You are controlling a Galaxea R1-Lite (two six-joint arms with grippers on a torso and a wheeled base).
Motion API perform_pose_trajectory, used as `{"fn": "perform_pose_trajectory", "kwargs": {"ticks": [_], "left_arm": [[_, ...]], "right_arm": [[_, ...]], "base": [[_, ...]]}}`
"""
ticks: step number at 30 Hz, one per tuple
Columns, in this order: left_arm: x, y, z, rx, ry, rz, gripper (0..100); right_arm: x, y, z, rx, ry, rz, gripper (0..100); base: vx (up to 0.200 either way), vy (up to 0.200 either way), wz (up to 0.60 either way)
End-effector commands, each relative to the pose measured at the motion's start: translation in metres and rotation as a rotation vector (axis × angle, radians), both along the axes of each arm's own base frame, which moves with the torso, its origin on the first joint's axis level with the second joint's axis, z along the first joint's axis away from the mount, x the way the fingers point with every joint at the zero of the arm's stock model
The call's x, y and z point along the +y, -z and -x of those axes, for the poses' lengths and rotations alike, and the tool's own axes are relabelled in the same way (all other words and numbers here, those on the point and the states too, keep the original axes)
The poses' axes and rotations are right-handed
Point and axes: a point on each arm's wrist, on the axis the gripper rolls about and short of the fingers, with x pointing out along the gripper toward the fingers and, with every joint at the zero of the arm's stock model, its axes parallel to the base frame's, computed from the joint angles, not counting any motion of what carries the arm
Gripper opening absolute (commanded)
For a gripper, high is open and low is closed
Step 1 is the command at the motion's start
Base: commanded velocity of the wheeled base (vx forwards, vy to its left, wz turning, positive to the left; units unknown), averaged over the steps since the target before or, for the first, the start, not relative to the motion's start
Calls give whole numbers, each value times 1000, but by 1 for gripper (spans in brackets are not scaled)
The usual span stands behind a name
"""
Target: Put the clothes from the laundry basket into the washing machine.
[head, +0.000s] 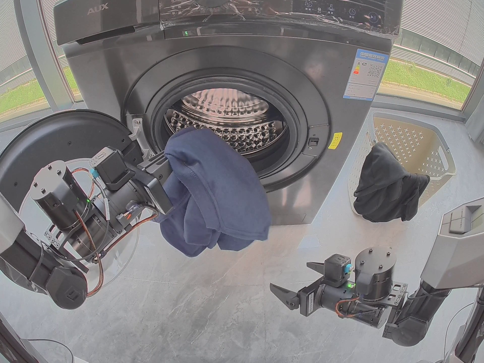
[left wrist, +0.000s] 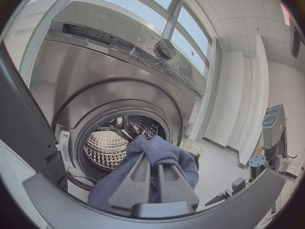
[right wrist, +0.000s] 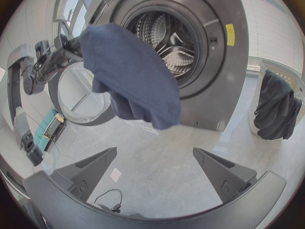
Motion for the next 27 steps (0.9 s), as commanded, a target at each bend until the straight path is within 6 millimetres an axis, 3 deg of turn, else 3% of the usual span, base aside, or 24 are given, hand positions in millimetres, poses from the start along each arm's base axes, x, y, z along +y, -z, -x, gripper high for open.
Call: {"fn": "perform_pose_trajectory", "kwargs": {"ticks": [1,8,14,19,27], "left_arm": [[-2,0,-1,1,2,1,0],[-10,6,-1,22,-17,3,0],[-14,10,-3,36,-26,1,0],[-16,10,-2,37,-20,0,0],[-18,10,0,36,-14,1,0]], "right_arm": [[9,9,2,15,-33,10,100],[50,-23,-14,-145,-107,-130,100],[82,-38,-24,-236,-171,-205,100],[95,-54,-41,-305,-158,-268,100],[99,-54,-63,-340,-120,-291,100]], "base": [[0,0,0],[0,0,0],[0,0,0],[0,0,0],[0,0,0]]}}
